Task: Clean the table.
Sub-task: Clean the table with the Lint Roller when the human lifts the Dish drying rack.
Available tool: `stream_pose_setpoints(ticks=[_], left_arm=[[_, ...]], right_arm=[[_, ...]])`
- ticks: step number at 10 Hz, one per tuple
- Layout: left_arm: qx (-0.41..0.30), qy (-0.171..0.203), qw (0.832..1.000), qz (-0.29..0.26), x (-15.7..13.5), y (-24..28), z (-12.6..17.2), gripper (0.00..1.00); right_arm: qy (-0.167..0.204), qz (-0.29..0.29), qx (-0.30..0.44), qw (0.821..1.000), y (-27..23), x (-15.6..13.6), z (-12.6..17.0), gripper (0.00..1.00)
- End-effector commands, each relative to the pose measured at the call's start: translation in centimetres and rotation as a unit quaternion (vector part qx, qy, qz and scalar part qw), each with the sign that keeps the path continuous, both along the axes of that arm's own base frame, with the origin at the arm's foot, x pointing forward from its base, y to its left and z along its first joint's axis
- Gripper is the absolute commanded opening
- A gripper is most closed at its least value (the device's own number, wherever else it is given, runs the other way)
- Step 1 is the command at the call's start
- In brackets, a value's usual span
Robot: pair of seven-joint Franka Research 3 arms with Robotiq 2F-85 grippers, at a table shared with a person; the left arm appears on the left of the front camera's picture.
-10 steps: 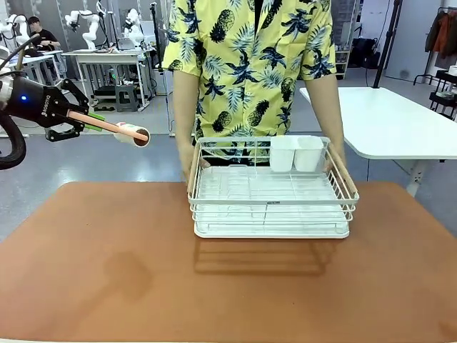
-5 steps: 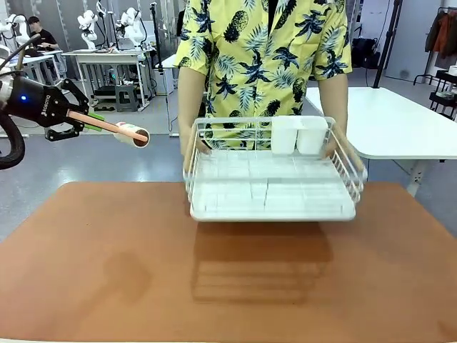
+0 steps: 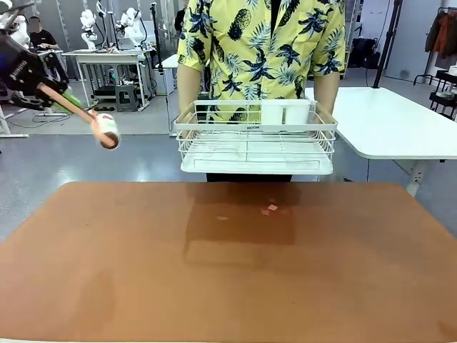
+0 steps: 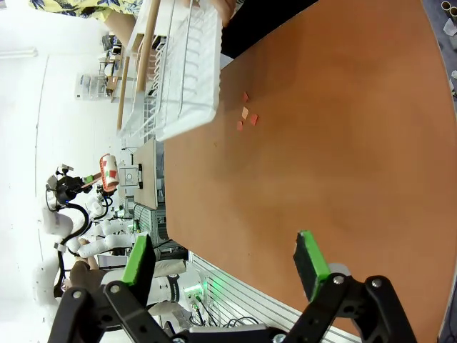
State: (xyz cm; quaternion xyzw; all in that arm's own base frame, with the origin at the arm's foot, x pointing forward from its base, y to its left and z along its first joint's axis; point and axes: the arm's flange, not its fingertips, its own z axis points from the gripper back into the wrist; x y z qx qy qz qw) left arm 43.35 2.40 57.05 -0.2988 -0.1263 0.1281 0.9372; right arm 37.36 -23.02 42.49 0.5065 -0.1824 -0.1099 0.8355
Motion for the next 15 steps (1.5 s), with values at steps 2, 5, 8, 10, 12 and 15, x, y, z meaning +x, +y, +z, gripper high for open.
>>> stream_pose_setpoints(ticks=[2, 5, 8, 10, 12, 15], left_arm=[[0.007, -0.019, 0.977, -0.213, 6.1, 1.6, -0.6, 0.21], [-0.061, 0.006, 0.977, -0.206, 7.7, 0.2, -7.7, 0.21], [-0.026, 0.003, 0.973, -0.229, 7.9, 0.0, -7.7, 0.21], [-0.026, 0.003, 0.973, -0.229, 7.9, 0.0, -7.7, 0.21], [-0.032, 0.006, 0.974, -0.226, 8.3, -0.2, -8.1, 0.21], [-0.026, -0.021, 0.982, -0.186, 10.9, -0.8, -11.8, 0.21]], right_arm=[[-0.004, 0.007, -0.001, 1.000, -0.1, -0.3, 0.2, 1.00], [-0.004, 0.007, -0.001, 1.000, -0.1, -0.3, 0.2, 1.00], [-0.004, 0.007, -0.001, 1.000, -0.1, -0.3, 0.2, 1.00], [-0.004, 0.007, -0.001, 1.000, -0.1, -0.3, 0.2, 1.00], [-0.004, 0.007, -0.001, 1.000, -0.1, -0.3, 0.2, 1.00], [-0.004, 0.007, -0.001, 1.000, -0.1, -0.3, 0.2, 1.00]])
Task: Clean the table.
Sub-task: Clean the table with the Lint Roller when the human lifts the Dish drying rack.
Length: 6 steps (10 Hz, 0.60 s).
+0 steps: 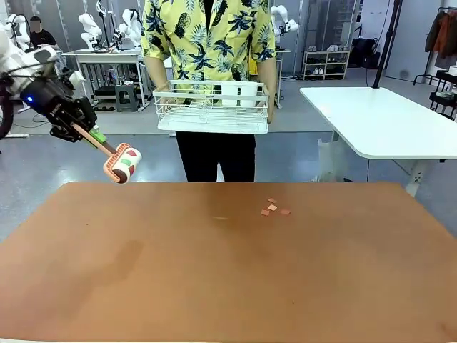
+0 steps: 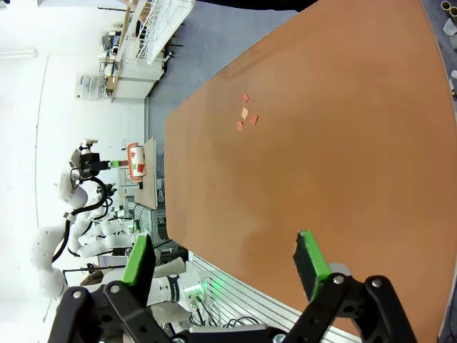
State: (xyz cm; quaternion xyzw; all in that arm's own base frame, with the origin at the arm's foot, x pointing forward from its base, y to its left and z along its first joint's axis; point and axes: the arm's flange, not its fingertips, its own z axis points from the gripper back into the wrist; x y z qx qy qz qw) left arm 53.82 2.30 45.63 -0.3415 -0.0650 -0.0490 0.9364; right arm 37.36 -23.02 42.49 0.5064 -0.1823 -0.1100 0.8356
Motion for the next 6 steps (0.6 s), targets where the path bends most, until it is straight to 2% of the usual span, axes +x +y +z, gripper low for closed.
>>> stream_pose_setpoints(ticks=[1, 3, 5, 6], left_arm=[[-0.025, -0.011, 1.000, -0.003, 1.5, -1.0, -1.5, 0.21], [-0.031, -0.002, 0.999, 0.010, 4.2, -2.1, -4.4, 0.21], [-0.029, 0.035, 0.999, 0.004, 6.7, -3.3, -6.6, 0.21], [-0.031, 0.034, 0.999, 0.002, 7.7, -3.8, -7.5, 0.21]], right_arm=[[-0.004, 0.007, -0.001, 1.000, -0.1, -0.3, 0.2, 1.00], [-0.004, 0.007, -0.001, 1.000, -0.1, -0.3, 0.2, 1.00], [-0.004, 0.007, -0.001, 1.000, -0.1, -0.3, 0.2, 1.00], [-0.004, 0.007, -0.001, 1.000, -0.1, -0.3, 0.2, 1.00]])
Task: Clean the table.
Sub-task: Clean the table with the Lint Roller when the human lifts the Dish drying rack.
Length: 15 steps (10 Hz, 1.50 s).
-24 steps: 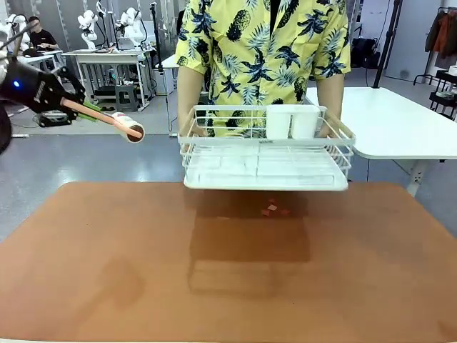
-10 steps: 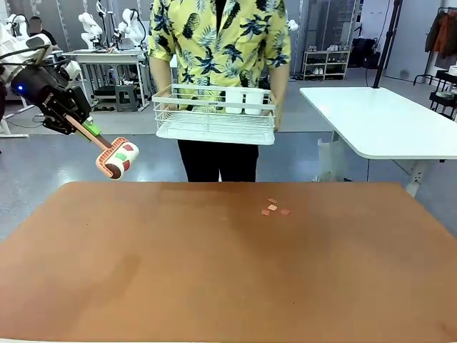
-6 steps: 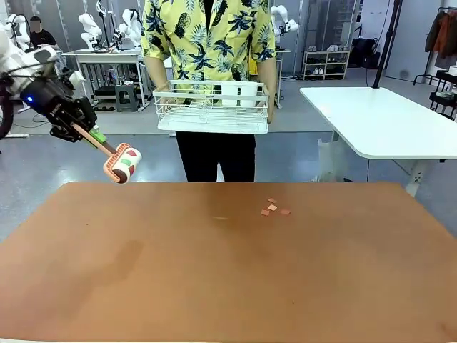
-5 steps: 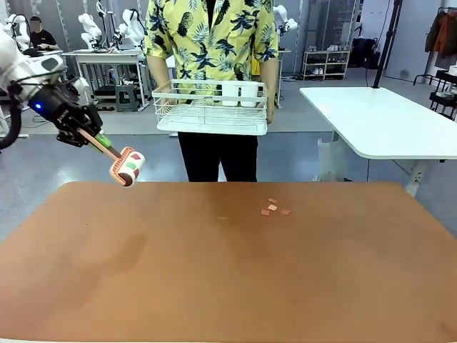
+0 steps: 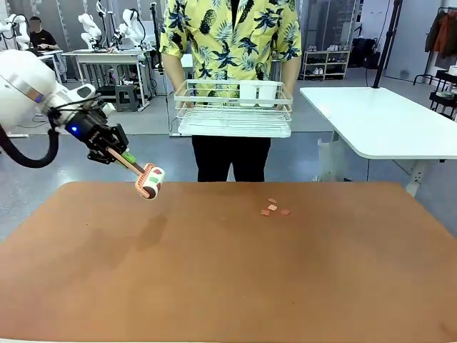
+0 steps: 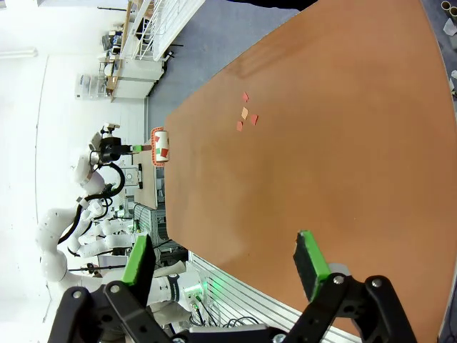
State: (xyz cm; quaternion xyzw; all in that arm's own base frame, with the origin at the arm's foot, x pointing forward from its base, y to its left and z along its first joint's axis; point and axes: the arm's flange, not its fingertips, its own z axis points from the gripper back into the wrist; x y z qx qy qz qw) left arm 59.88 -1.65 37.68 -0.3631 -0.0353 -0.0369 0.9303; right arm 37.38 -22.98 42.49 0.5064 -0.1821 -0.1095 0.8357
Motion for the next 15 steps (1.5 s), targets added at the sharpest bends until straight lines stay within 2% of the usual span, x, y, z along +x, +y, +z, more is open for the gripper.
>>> stream_pose_setpoints(ticks=[1, 4, 6, 7, 8, 9, 11, 14, 15], left_arm=[[-0.017, 0.004, 1.000, 0.006, 2.7, -0.3, -0.1, 0.21], [-0.018, 0.015, 0.999, 0.026, 4.3, -2.4, -1.9, 0.21], [-0.063, 0.021, 0.997, 0.032, 4.2, -5.0, -1.6, 0.21], [-0.051, 0.008, 0.998, 0.030, 4.1, -6.7, -1.4, 0.21], [-0.047, 0.013, 0.999, 0.024, 4.4, -8.5, -2.0, 0.21], [-0.061, 0.038, 0.997, 0.027, 4.9, -10.5, -2.7, 0.21], [-0.050, 0.009, 0.998, 0.033, 4.5, -14.1, -4.6, 0.21], [-0.050, 0.039, 0.997, 0.034, 3.4, -15.9, -8.3, 0.21], [-0.055, 0.036, 0.997, 0.026, 3.1, -16.4, -9.7, 0.21]], right_arm=[[-0.004, 0.006, -0.001, 1.000, -0.1, -0.3, 0.2, 1.00], [-0.004, 0.006, -0.001, 1.000, -0.1, -0.3, 0.2, 1.00], [-0.004, 0.006, -0.001, 1.000, -0.1, -0.3, 0.2, 1.00], [-0.004, 0.006, -0.001, 1.000, -0.1, -0.3, 0.2, 1.00], [-0.004, 0.006, -0.001, 1.000, -0.1, -0.3, 0.2, 1.00], [-0.004, 0.006, -0.001, 1.000, -0.1, -0.3, 0.2, 1.00], [-0.004, 0.006, -0.001, 1.000, -0.1, -0.3, 0.2, 1.00], [-0.004, 0.006, -0.001, 1.000, -0.1, -0.3, 0.2, 1.00], [-0.004, 0.006, -0.001, 1.000, -0.1, -0.3, 0.2, 1.00]])
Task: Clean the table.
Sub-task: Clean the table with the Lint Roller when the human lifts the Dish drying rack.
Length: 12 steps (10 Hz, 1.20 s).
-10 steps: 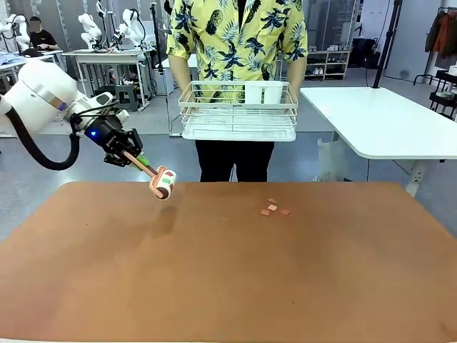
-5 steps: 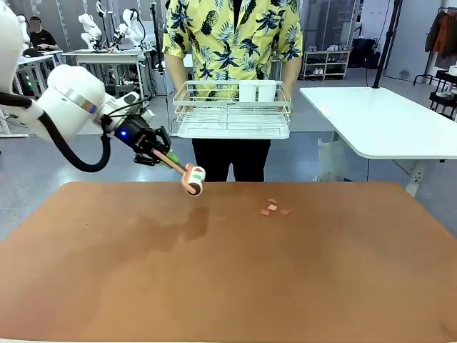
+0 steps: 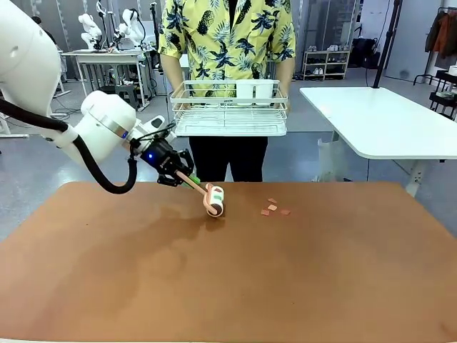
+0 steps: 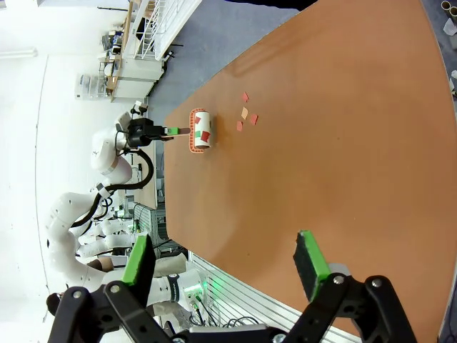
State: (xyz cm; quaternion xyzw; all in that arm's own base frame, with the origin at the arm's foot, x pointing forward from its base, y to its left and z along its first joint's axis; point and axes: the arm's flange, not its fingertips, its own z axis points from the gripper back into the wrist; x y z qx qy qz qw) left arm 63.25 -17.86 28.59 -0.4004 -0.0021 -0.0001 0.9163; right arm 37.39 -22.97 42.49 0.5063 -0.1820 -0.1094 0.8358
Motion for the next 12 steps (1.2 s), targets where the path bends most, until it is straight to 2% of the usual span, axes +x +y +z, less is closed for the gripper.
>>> stream_pose_setpoints(ticks=[1, 3, 4, 5, 11, 12], left_arm=[[-0.002, 0.011, 1.000, 0.006, -0.3, -0.3, -1.8, 0.21], [0.003, 0.012, 1.000, -0.008, -0.6, -0.3, -2.3, 0.21], [-0.018, 0.021, 1.000, -0.001, -0.7, 0.5, -1.3, 0.21], [-0.006, 0.007, 1.000, 0.002, 0.0, -0.3, -0.8, 0.21], [-0.008, 0.008, 1.000, 0.003, 0.0, -0.3, -0.7, 0.21], [0.005, 0.009, 1.000, -0.027, 0.8, -6.0, -2.1, 0.21]], right_arm=[[-0.004, 0.006, 0.000, 1.000, -0.1, -0.3, 0.2, 1.00], [-0.004, 0.006, 0.000, 1.000, -0.1, -0.3, 0.2, 1.00], [-0.004, 0.006, 0.000, 1.000, -0.1, -0.3, 0.2, 1.00], [-0.004, 0.006, 0.000, 1.000, -0.1, -0.3, 0.2, 1.00], [-0.004, 0.006, 0.000, 1.000, -0.1, -0.3, 0.2, 1.00], [-0.004, 0.006, 0.000, 1.000, -0.1, -0.3, 0.2, 1.00]])
